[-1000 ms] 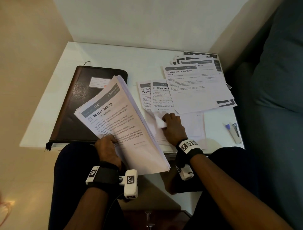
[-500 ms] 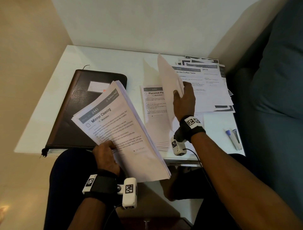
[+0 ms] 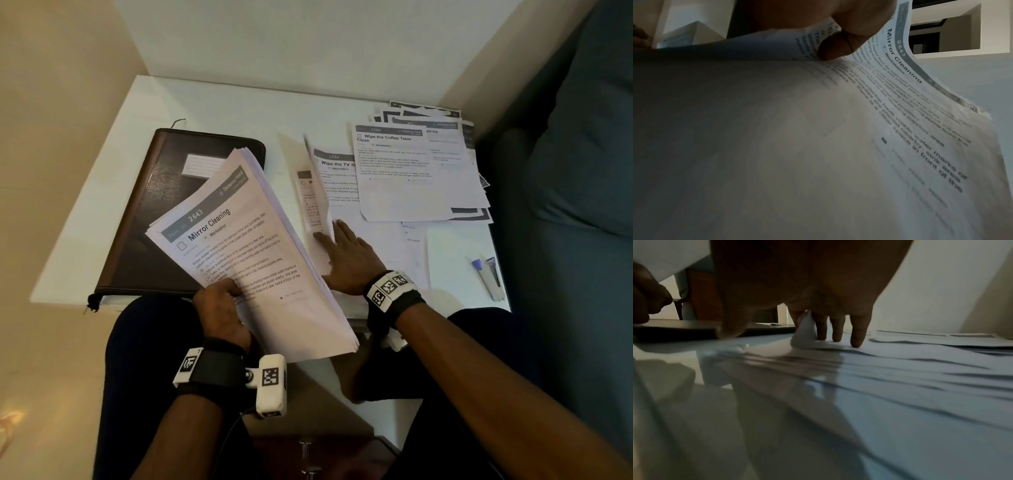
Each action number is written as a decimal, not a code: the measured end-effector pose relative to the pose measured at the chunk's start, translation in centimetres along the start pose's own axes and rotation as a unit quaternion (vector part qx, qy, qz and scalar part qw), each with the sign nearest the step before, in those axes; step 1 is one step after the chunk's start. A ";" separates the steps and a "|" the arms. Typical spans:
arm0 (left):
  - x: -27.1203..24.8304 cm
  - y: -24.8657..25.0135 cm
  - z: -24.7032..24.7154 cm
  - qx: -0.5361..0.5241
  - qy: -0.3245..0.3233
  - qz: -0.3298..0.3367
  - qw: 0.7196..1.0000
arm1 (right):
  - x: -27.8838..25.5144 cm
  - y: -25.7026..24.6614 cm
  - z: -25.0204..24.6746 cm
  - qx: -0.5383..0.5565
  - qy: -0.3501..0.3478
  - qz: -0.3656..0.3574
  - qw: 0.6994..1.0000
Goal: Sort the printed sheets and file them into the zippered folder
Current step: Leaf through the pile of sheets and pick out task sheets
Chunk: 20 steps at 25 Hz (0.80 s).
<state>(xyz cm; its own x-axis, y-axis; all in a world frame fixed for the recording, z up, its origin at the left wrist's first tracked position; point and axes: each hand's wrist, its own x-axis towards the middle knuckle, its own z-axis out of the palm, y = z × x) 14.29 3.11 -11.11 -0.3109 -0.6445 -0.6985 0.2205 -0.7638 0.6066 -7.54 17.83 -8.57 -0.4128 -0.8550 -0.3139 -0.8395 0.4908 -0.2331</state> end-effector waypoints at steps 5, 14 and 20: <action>-1.1 0.1 1.0 0.057 0.030 0.079 0.995 | -0.5 2.0 0.2 0.070 0.011 0.010 0.997; -0.6 0.3 0.4 0.068 0.025 0.074 0.995 | -0.3 2.2 -2.5 0.248 0.158 0.060 0.954; 2.5 -0.8 -1.8 0.081 0.017 0.023 0.996 | -1.7 3.4 -7.7 0.381 0.378 0.114 0.836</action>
<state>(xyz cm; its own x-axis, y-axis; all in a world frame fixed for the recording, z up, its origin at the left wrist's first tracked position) 14.98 2.08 -14.02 -0.2721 -0.6820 -0.6789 0.0803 -0.7191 0.6902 -12.37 19.70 -1.76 -0.8780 -0.4459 0.1737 -0.3587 0.3729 -0.8557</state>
